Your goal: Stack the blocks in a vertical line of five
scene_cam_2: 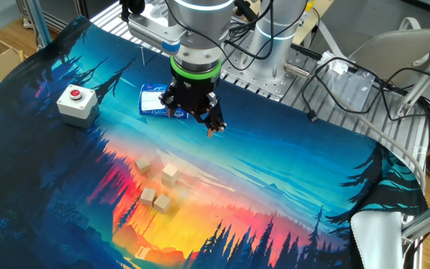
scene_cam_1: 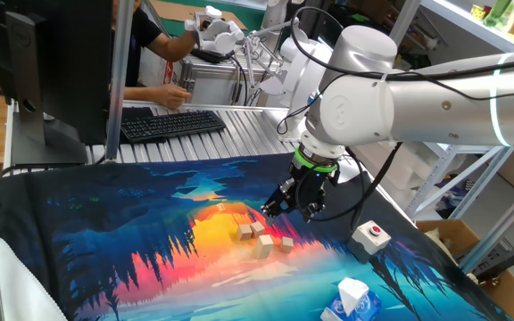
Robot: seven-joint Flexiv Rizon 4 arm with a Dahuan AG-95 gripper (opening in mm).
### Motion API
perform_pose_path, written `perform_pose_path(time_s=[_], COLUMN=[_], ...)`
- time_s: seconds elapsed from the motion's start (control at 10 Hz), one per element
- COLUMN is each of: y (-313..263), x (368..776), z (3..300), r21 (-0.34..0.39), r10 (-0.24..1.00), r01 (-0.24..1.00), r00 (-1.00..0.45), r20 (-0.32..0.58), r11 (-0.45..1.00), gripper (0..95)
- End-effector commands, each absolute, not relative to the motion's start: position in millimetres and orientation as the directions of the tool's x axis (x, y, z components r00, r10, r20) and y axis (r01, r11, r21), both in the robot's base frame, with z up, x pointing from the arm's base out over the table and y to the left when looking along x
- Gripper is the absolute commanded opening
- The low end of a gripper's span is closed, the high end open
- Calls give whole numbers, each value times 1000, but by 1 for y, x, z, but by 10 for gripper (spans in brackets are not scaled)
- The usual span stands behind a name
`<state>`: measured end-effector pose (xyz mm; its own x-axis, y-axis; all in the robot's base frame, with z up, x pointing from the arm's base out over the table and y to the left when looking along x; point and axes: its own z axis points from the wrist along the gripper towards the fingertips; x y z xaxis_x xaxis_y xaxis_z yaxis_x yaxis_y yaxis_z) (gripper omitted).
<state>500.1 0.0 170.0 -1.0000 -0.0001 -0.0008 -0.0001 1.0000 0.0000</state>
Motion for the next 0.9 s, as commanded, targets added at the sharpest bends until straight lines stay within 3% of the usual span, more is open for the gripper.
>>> perform_pose_path(time_s=[0.1,0.9], y=[0,0], x=[500,500], z=[170,170], r21=[-102,-99], r10=[-248,-247], r01=[-239,-239], r00=[-965,-966], r20=[-83,-81], r11=[966,966], gripper=[0,0])
